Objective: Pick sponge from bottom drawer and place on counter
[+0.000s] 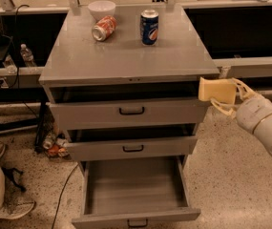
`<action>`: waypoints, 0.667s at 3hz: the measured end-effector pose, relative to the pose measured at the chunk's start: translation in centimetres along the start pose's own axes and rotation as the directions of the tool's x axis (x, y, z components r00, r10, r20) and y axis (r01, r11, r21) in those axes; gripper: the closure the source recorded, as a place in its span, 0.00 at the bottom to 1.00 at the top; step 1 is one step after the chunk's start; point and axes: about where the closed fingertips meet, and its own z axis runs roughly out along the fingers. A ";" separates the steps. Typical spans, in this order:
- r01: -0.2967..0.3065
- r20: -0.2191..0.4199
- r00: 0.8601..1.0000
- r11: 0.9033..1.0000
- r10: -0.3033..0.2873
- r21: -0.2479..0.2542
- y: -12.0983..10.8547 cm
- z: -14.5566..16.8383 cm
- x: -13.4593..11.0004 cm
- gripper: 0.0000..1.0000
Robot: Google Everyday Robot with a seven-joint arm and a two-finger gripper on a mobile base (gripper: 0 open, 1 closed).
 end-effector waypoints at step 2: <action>0.004 0.100 0.995 1.000 -0.002 -0.012 -1.5 0.8 -4.4 1.00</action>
Offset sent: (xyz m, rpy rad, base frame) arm 0.0018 0.0208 0.0323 0.0154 -0.0421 0.0683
